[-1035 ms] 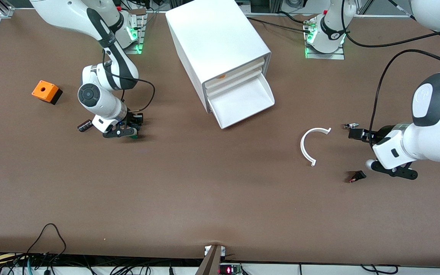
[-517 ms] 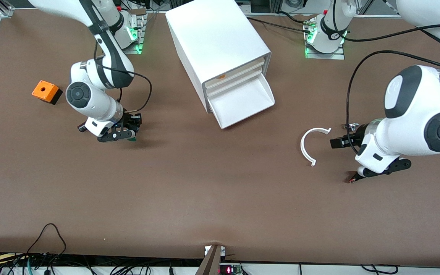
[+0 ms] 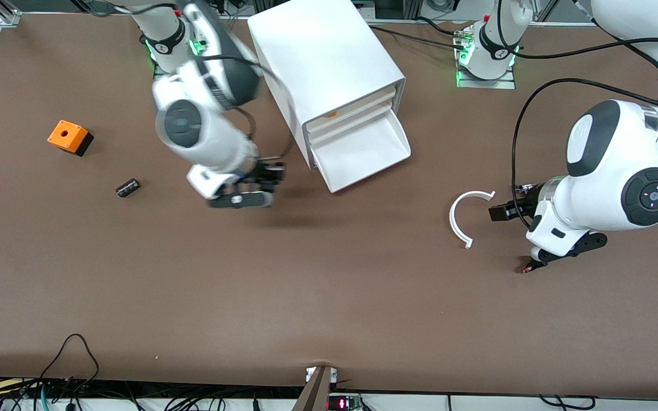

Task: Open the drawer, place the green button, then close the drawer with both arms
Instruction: 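Carry the button toward the drawer with the right gripper while the left gripper withdraws, then lower the button into the open drawer and open the right gripper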

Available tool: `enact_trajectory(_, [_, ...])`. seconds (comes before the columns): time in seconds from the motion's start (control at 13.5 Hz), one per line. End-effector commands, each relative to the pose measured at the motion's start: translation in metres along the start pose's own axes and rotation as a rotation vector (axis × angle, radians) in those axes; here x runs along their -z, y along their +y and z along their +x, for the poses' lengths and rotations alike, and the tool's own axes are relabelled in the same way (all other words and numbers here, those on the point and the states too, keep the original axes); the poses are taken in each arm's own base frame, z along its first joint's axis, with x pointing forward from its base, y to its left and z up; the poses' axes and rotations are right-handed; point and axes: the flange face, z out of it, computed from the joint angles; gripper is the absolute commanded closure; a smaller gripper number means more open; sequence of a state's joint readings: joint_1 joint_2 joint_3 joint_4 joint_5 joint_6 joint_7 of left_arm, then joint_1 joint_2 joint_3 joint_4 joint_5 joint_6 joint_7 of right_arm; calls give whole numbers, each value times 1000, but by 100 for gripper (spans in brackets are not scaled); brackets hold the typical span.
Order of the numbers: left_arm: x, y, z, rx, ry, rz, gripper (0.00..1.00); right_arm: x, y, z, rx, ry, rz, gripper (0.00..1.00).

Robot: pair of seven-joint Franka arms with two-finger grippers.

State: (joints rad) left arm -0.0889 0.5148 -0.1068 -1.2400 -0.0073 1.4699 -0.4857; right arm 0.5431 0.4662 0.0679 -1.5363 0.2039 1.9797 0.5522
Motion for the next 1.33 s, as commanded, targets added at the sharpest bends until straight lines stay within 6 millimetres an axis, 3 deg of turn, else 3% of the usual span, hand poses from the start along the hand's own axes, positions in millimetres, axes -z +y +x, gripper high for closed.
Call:
enact_trajectory(0.0, [4,-4,-10,1,0,-17,0,-31,-79,-4,-98,2,23,100])
enact_trajectory(0.15, [3,-5,-9,0,-2,-16,0,-48,-115,-17,-129,13,33,100])
enact_trajectory(0.44, [0,-6,-9,-33,-13,-13,0,-86,-150,-51,-152,26,1,100])
enact_trajectory(0.89, [-1,-16,-2,-27,-18,-22,0,-122,-168,-91,-214,-2,-68,100])
enact_trajectory(1.26, [-5,-18,-2,-23,-36,-42,0,-156,-157,-107,-235,-42,-136,100])
